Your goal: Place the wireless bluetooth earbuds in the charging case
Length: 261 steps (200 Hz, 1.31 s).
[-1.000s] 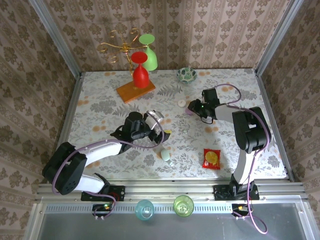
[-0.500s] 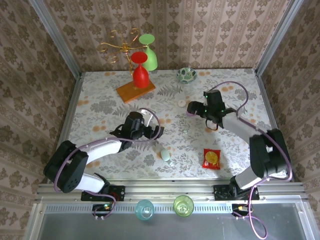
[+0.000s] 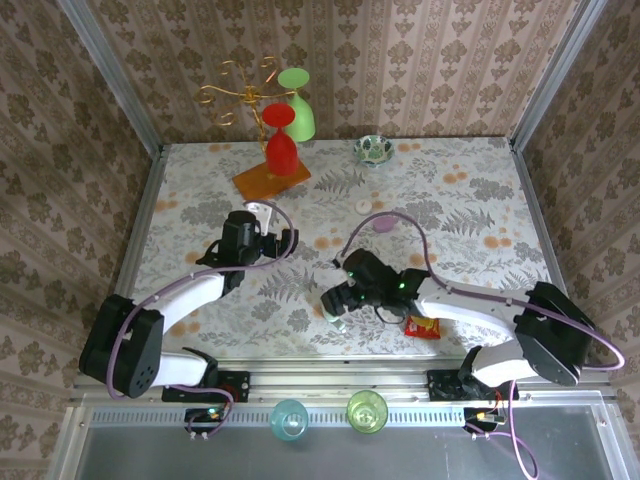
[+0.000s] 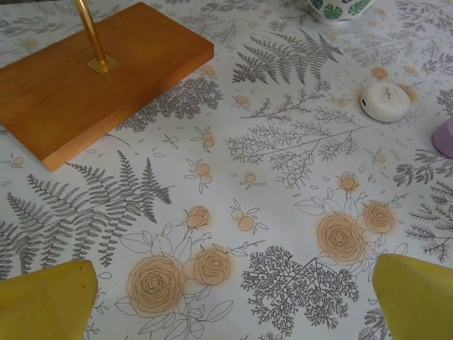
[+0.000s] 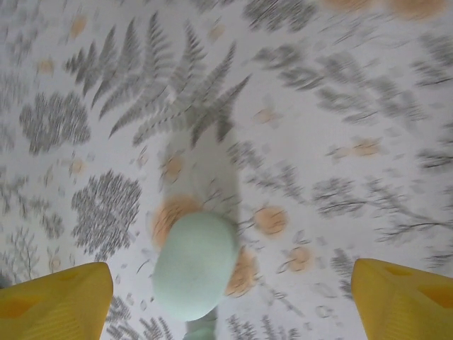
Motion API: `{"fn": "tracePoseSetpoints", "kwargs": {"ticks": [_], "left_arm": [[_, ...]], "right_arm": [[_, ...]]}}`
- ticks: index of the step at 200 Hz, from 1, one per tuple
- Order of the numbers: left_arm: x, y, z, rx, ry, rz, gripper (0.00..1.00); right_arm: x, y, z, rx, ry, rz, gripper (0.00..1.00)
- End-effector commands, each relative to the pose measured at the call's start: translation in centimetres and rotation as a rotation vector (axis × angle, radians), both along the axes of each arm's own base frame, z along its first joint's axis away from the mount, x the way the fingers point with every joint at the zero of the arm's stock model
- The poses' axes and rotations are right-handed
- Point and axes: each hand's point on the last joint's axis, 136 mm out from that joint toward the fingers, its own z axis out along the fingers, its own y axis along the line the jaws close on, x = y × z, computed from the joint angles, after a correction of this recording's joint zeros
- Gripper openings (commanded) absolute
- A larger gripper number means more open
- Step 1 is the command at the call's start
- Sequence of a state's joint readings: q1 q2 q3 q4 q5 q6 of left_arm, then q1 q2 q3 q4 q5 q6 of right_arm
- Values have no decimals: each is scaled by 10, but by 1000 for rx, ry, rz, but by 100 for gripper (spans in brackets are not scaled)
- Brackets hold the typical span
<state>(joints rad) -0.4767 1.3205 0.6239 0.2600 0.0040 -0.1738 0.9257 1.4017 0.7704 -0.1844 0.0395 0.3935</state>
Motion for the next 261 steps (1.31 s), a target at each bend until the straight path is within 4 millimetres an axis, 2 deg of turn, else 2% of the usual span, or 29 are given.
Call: {"fn": "tracePoseSetpoints", "kwargs": {"ticks": [1, 26, 46, 80, 112, 150, 175, 199, 230, 261], "left_arm": [[-4, 6, 0, -8, 12, 24, 100], [-5, 7, -2, -10, 17, 28, 100], [-5, 6, -2, -15, 18, 26, 100], [-6, 5, -3, -7, 23, 18, 100], [-6, 5, -4, -10, 22, 14, 100], [-8, 6, -5, -13, 26, 15, 100], [-8, 6, -5, -14, 23, 17, 100], [-8, 5, -4, -19, 19, 14, 100], [-9, 6, -4, -20, 21, 16, 100], [-8, 5, -2, -24, 19, 10, 100]], "right_arm": [[-10, 2, -21, -99, 7, 48, 87], [-16, 6, -39, -145, 45, 68, 71], [-18, 12, -46, -158, 62, 82, 65], [-21, 19, -53, -158, 74, 92, 67], [-14, 17, -55, -183, 55, 68, 68], [-1, 9, -35, -184, 5, 8, 72], [13, 4, -18, -104, 26, -51, 79], [25, -2, -9, -33, 73, -107, 82], [33, -5, -10, 6, 126, -135, 82], [32, 0, -22, 1, 184, -116, 76]]}}
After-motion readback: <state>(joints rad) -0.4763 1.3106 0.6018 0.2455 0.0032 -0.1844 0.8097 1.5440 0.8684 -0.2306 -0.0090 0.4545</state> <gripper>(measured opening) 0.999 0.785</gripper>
